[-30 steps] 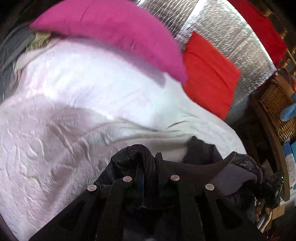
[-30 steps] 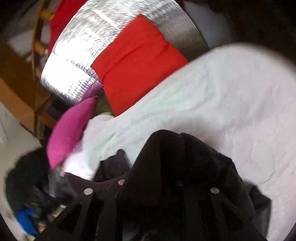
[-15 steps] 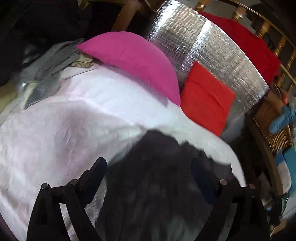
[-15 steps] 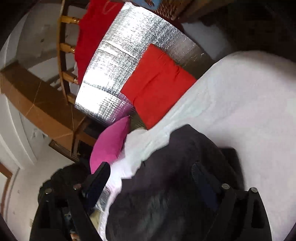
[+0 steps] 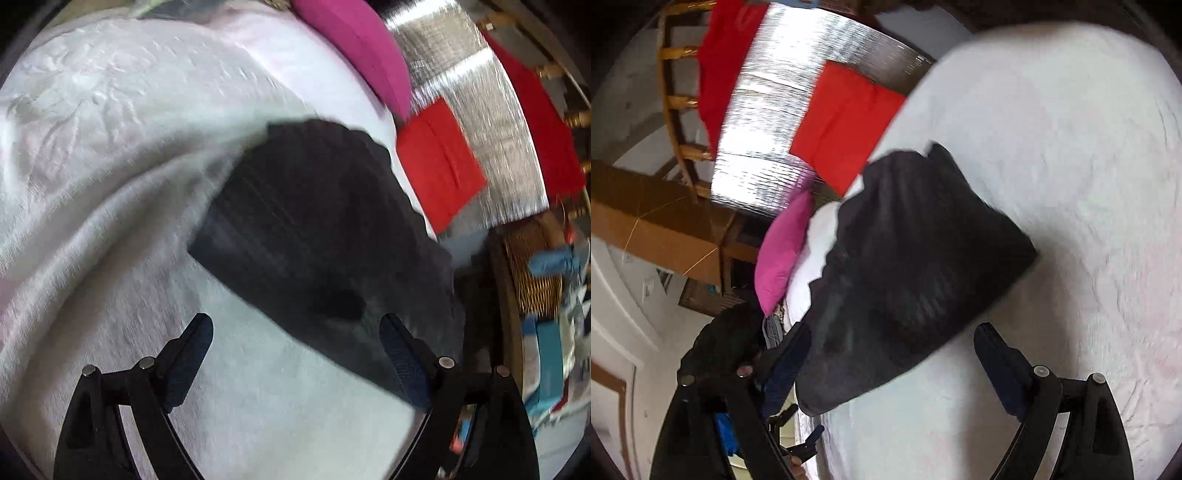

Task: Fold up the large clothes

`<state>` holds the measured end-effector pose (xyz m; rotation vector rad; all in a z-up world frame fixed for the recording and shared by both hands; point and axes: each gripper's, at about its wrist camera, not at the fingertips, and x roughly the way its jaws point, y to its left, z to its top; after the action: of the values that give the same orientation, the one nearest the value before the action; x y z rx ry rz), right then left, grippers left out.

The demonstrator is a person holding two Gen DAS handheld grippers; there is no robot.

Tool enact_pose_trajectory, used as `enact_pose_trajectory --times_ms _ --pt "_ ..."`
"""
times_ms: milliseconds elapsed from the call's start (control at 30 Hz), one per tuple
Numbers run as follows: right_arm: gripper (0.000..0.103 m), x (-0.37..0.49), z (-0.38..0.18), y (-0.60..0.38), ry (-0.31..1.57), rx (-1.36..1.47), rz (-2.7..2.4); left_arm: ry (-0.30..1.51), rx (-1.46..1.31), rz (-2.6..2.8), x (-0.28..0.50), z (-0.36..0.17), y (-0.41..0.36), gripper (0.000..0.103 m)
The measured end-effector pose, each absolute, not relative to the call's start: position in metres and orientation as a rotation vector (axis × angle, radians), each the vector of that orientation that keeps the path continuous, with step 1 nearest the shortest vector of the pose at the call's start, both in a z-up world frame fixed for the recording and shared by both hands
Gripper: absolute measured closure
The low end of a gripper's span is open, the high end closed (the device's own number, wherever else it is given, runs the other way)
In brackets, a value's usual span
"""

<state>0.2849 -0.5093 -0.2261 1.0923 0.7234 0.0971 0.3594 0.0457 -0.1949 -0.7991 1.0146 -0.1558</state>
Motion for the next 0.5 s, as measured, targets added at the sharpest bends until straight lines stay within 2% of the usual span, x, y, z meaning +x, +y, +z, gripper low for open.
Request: enact_pose_trajectory --times_ms 333,500 --pt "0.011 0.309 -0.272 -0.529 0.702 1.258 0.034 1.004 -0.954 -0.143 0.386 -0.222 0.044 0.011" --pt "0.011 0.33 -0.283 -0.534 0.648 1.296 0.038 0.972 -0.994 -0.124 0.403 -0.225 0.042 0.007"
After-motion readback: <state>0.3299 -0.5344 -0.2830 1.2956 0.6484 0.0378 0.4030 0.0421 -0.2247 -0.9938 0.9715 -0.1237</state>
